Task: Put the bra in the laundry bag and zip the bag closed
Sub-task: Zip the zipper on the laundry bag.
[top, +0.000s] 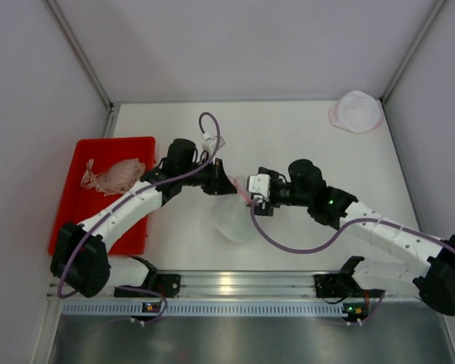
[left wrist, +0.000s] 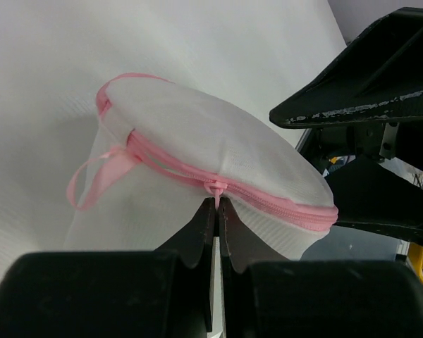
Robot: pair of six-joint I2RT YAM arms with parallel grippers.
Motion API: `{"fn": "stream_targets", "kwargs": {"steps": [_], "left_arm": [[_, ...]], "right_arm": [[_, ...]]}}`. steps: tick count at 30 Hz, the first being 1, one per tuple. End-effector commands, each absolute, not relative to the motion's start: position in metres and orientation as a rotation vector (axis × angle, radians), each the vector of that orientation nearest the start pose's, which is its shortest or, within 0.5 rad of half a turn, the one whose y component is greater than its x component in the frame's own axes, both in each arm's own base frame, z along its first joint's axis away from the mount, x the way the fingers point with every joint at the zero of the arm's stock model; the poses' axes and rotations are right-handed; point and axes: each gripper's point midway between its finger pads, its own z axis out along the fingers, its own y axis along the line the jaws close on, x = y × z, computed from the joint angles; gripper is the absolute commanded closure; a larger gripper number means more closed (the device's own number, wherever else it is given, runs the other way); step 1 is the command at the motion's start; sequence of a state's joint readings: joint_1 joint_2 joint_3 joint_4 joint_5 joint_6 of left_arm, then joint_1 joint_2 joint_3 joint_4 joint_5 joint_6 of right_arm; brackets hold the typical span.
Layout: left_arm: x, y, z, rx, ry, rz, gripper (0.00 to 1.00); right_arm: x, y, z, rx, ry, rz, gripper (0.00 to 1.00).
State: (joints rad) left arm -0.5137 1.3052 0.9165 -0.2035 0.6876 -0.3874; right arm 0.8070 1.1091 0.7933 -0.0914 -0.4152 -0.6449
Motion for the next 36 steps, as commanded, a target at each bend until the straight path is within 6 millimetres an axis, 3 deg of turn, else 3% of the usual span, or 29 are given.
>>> {"fn": "stream_targets", "kwargs": {"steps": [1,9,16,22,24,29,34,36], "left_arm": [[0.245,-0.279,0.213,0.545,2.139,-1.233,1.0],[0.246,-0.268,0.221,0.538,2.123,-1.147,1.0],[0.24,-0.272,0.228,0.536,2.125,-1.204,1.0],[0.235,-0.281,0.234,0.564,2.116,-1.234,1.0],[0.233,-0.284,0.236,0.574,2.11,-1.24,1.0],[0.231,-0.288,0.242,0.589,2.098,-1.25,1.0],[0.228,-0.29,0.247,0.597,2.08,-1.251,1.0],[0.226,-0.29,0.245,0.595,2.089,-1.253,1.0]], "right_arm": [[0.221,0.292,0.217,-1.534,1.23,0.436,0.27],[0.245,0.243,0.209,-1.545,1.295,0.296,0.25],[0.233,0.258,0.251,-1.483,1.272,0.464,0.24],[0.233,0.281,0.271,-1.48,1.228,0.523,0.24],[0.231,0.29,0.271,-1.503,1.204,0.533,0.29],[0.234,0.311,0.244,-1.594,1.195,0.523,0.42],[0.244,0.316,0.225,-1.595,1.251,0.5,0.56],[0.245,0.318,0.224,-1.589,1.243,0.496,0.75]]}}
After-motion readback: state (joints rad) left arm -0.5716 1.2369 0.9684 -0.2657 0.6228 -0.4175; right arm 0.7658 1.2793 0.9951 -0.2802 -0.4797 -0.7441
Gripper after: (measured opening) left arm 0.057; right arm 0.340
